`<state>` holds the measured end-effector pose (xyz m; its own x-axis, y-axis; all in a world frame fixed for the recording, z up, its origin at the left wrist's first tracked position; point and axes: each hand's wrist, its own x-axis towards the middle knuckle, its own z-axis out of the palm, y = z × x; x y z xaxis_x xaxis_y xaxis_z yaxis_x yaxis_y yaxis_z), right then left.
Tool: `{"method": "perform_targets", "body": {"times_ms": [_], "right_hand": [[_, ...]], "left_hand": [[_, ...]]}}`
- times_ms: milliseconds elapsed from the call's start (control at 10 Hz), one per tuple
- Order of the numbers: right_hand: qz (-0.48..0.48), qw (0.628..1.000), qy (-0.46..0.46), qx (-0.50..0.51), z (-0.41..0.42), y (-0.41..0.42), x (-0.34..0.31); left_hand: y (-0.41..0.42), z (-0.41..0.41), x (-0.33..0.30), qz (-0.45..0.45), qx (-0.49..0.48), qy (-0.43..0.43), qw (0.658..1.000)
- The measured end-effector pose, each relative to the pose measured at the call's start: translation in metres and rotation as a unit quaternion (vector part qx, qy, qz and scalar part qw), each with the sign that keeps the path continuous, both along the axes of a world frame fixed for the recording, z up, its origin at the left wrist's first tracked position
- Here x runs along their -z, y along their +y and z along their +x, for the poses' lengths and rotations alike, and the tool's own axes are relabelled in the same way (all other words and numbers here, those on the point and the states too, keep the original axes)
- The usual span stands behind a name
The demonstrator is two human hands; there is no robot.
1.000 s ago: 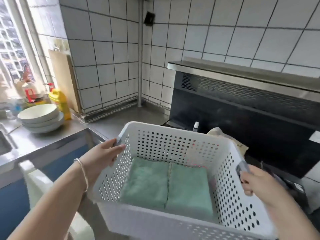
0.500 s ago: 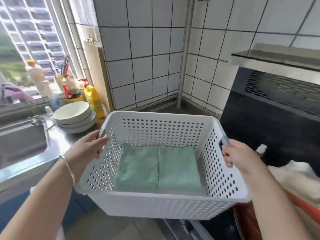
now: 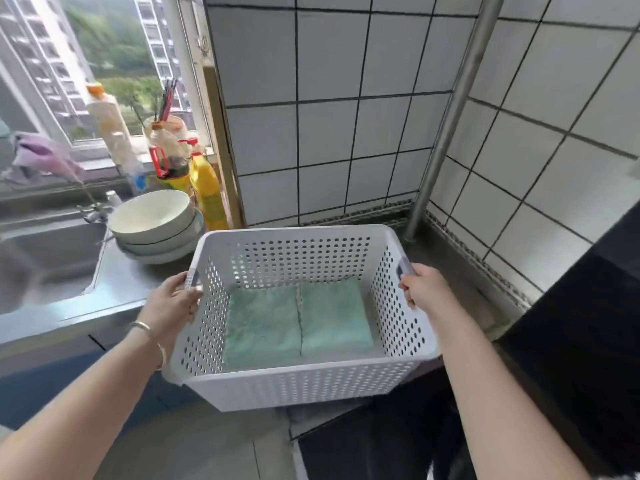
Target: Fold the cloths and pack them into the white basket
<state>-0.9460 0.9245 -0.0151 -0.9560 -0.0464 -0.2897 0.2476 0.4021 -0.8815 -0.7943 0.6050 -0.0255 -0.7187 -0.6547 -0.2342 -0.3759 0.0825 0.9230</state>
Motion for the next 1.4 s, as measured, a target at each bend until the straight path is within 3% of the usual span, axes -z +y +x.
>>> {"method": "perform_targets", "body": {"times_ms": [400, 500, 600, 700, 800, 1100, 1300, 1400], "right_hand": [[0.005, 0.999, -0.029, -0.039, -0.099, 0.014, 0.044], [0.08, 0.995, 0.044, -0.044, -0.106, 0.018, 0.046], [0.257, 0.945, 0.201, -0.014, -0.098, 0.024, 0.038], [0.294, 0.897, 0.32, -0.086, -0.067, 0.025, 0.028], [0.315, 0.872, 0.342, -0.151, -0.034, 0.024, 0.039], [0.389, 0.856, 0.271, -0.208, -0.019, 0.044, 0.078], [0.383, 0.867, 0.226, -0.224, -0.025, 0.049, 0.074], [0.281, 0.931, 0.134, -0.192, -0.019, 0.051, 0.053]], "left_hand": [[0.026, -0.066, 0.044, 0.055, -0.052, -0.002, 0.997], [0.03, -0.074, 0.045, 0.059, -0.068, 0.005, 0.996], [0.033, -0.087, 0.047, 0.074, -0.082, 0.014, 0.994], [0.048, -0.102, 0.052, 0.082, -0.094, 0.023, 0.992], [0.071, -0.12, 0.055, 0.083, -0.095, 0.03, 0.992], [0.1, -0.153, 0.053, 0.08, -0.111, 0.033, 0.99], [0.098, -0.163, 0.059, 0.063, -0.077, 0.026, 0.995], [0.103, -0.152, 0.052, 0.017, -0.076, -0.026, 0.997]]}}
